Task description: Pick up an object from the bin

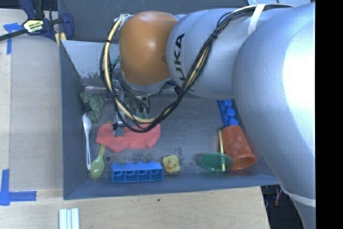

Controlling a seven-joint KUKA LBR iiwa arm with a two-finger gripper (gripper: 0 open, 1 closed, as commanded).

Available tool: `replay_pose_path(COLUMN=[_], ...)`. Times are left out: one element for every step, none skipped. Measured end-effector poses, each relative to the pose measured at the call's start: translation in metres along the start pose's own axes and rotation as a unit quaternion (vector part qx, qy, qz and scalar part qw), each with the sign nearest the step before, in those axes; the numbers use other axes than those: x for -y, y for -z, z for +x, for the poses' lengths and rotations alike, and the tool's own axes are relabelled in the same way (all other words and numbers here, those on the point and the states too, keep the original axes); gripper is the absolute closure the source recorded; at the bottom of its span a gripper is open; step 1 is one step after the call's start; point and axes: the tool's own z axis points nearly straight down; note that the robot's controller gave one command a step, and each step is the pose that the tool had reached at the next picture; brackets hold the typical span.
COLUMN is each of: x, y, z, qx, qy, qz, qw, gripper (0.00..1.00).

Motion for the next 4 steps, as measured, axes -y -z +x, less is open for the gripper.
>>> replay_pose_path(x=[0.001, 0.045, 0.05, 0.05], y=[0.005, -0.041, -0.062, -0.062], z=[-0.002, 0.024, 0.046, 0.046], qx=[0.0034, 0.0035, 0.0113, 0.0113], qy=[-0.001, -0.028, 0.07, 0.07], qz=[-0.001, -0.001, -0.003, -0.004], qw=[1.0, 0.9996, 0.9974, 0.9975], gripper=[0.0, 0.0, 1.0, 1.0])
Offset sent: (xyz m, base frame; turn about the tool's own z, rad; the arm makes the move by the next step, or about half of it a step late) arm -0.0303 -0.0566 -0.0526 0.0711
